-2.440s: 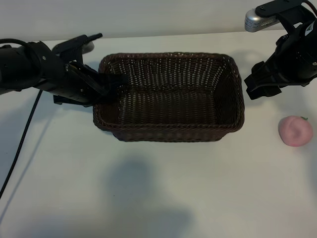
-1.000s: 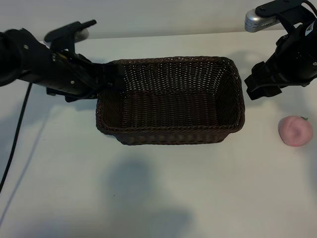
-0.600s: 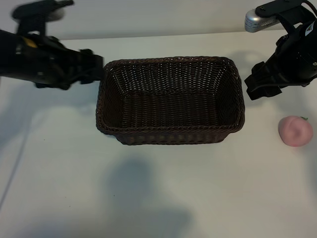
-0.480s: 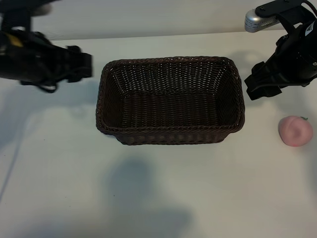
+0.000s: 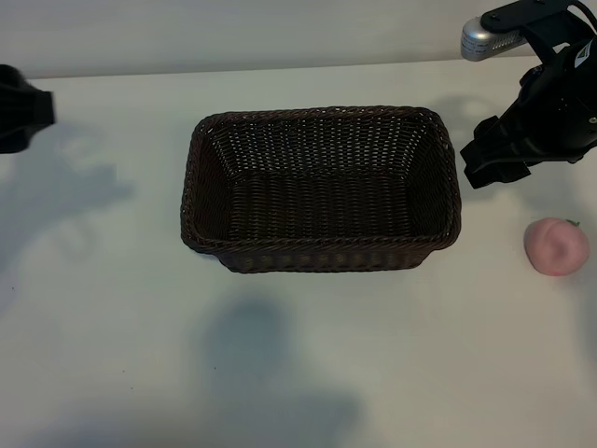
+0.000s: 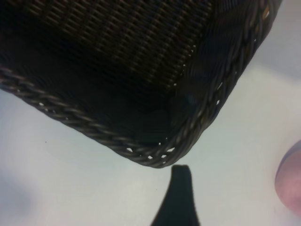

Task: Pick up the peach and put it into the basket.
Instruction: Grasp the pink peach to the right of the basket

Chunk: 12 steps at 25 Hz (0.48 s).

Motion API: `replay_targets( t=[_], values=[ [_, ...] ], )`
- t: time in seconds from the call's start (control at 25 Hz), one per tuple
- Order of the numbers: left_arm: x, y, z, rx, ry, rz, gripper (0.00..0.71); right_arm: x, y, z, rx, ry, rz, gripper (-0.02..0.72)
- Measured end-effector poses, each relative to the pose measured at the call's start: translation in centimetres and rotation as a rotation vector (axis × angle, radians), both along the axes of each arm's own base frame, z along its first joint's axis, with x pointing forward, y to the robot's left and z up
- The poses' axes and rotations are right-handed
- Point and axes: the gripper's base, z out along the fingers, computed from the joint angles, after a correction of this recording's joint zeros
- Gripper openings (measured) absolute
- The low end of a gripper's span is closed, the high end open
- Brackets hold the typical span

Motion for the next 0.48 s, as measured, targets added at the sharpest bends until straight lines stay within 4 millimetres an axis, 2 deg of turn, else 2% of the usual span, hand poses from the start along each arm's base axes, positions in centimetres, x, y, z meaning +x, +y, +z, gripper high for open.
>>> replay_targets(
  t=[0.28,0.48],
  values=[
    [-3.1,1.0,1.8,-0.001,-0.058,0.008,0.597,0.0,0.0,0.0,0.0,0.0,0.0,0.594],
    [-5.0,1.7,2.4,0.027,-0.058,-0.001,0.596,0.0,0.0,0.0,0.0,0.0,0.0,0.594]
  ],
)
